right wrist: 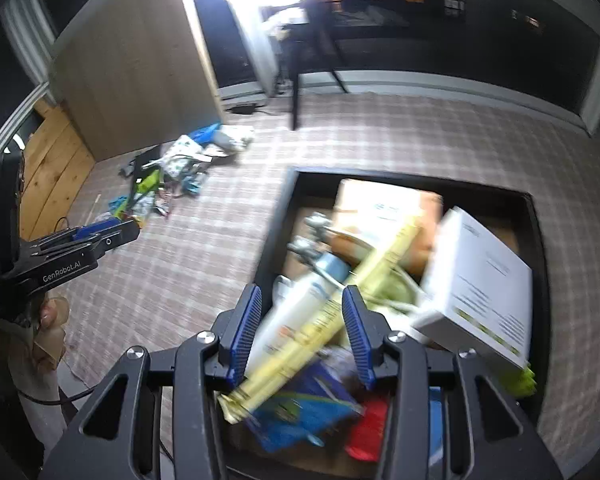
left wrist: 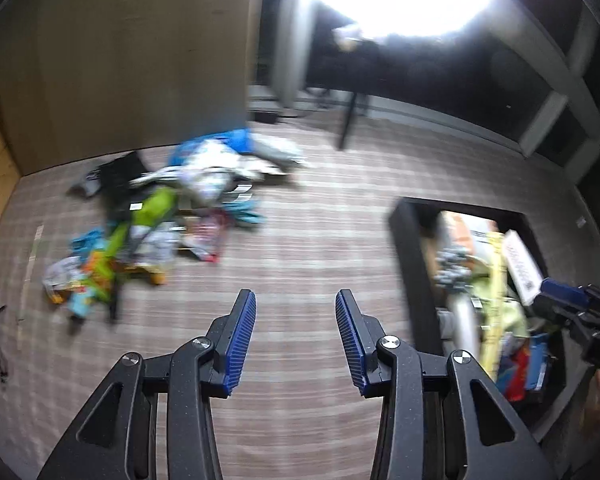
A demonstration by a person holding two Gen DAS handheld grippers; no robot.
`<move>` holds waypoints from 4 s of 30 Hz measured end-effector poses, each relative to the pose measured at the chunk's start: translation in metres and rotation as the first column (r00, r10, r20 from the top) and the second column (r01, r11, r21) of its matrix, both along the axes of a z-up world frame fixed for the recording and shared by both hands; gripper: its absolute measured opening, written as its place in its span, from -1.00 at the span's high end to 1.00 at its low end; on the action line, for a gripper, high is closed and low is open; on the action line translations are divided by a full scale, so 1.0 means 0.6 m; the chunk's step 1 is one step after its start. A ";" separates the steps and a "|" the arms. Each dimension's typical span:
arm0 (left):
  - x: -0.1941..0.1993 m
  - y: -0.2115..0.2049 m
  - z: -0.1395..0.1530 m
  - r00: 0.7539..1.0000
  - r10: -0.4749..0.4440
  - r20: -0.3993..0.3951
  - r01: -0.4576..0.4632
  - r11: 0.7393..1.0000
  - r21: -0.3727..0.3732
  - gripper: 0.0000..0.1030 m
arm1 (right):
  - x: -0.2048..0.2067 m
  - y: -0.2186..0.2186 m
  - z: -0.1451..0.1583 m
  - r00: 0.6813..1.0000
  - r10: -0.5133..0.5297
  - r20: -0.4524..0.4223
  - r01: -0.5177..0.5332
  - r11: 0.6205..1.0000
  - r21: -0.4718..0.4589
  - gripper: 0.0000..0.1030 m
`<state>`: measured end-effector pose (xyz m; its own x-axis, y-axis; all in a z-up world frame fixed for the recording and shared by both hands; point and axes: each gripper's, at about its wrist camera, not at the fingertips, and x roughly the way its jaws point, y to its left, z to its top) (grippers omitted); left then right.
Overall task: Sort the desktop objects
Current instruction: 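Move both tools back to the pile, left tool toward the black pen, then grasp the black pen with the left tool and lift it, then carry the black pen over the black bin and open the left tool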
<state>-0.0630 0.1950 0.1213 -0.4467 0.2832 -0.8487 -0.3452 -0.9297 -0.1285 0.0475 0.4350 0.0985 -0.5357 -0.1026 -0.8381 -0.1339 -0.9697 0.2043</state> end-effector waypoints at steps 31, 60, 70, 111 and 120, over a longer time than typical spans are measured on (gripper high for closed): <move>-0.139 -0.391 -0.097 0.953 0.292 0.075 -0.287 0.955 -0.070 0.23 | -0.342 -0.287 -0.121 0.941 0.316 0.125 -0.309 0.948 -0.074 0.19; -0.175 -0.191 -0.166 0.996 0.031 0.084 -0.016 0.986 -0.169 0.51 | -0.433 -0.305 -0.203 0.944 0.294 0.147 -0.267 0.947 -0.177 0.46; -0.175 -0.202 -0.169 0.995 0.044 0.089 -0.031 0.990 -0.139 0.74 | -0.436 -0.305 -0.208 0.941 0.314 0.128 -0.287 0.938 -0.193 0.57; -0.083 -0.286 -0.125 0.976 0.190 0.105 -0.187 0.982 -0.030 0.76 | -0.296 -0.278 -0.136 0.955 0.297 0.020 -0.286 0.934 -0.215 0.91; -0.035 -0.247 -0.098 0.984 0.159 0.074 -0.157 0.987 -0.038 0.80 | -0.205 -0.196 -0.086 0.982 0.185 -0.030 -0.187 0.957 -0.221 0.91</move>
